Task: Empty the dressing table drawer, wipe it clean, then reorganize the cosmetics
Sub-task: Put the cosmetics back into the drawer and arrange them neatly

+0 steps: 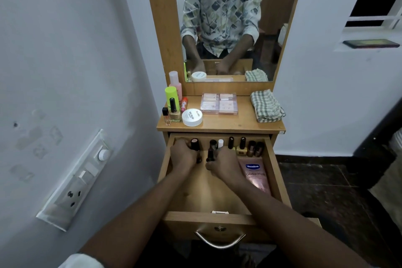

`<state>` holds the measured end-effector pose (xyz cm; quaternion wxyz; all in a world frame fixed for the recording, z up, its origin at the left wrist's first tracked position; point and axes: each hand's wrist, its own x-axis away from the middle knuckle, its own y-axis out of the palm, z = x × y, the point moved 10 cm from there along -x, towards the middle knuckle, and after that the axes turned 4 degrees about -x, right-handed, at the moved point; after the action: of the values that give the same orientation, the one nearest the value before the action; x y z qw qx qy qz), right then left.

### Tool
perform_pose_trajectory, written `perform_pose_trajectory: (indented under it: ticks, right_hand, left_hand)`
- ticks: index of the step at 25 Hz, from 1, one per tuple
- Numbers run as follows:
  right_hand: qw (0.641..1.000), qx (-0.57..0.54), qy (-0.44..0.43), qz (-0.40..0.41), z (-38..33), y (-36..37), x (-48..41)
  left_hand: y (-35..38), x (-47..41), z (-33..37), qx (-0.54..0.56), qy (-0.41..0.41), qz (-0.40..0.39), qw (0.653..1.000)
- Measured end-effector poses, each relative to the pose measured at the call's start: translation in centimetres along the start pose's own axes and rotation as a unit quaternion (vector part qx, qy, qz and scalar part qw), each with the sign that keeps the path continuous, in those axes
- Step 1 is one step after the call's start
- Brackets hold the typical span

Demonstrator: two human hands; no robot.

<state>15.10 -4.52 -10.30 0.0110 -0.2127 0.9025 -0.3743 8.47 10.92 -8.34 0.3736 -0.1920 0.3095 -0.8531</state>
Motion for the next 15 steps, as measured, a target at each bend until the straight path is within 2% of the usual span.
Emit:
perform_pose_trajectory:
  ticks: [3,7,9,11,13,15]
  right_hand:
    - [0.998,-0.006,0.023,0.054,-1.0,1.6,-0.7]
    - [0.98,-0.108,0.108,0.127,0.3,2.0,-1.2]
    - [0.942,-0.239,0.189,0.141,2.2,3.0,-1.3]
    - [0.877,-0.375,0.262,0.146,3.8,4.9,-1.2]
    - [0.838,-0.435,0.296,0.144,4.4,6.2,-1.0]
    - [0.812,-0.489,0.302,0.106,4.2,7.8,-1.4]
  left_hand:
    - [0.5,-0.3,0.1,-0.007,0.026,0.027,0.999]
    - [0.2,-0.8,-0.4,0.011,0.036,0.044,0.998]
    - [0.3,-1.0,-0.7,0.01,0.04,0.049,0.998]
    - [0.2,-1.1,-0.8,0.016,0.038,0.048,0.998]
    - [0.4,-1.3,-1.0,0.019,0.032,0.044,0.998]
    - [0.7,-1.5,-1.1,0.014,0.028,0.035,0.999]
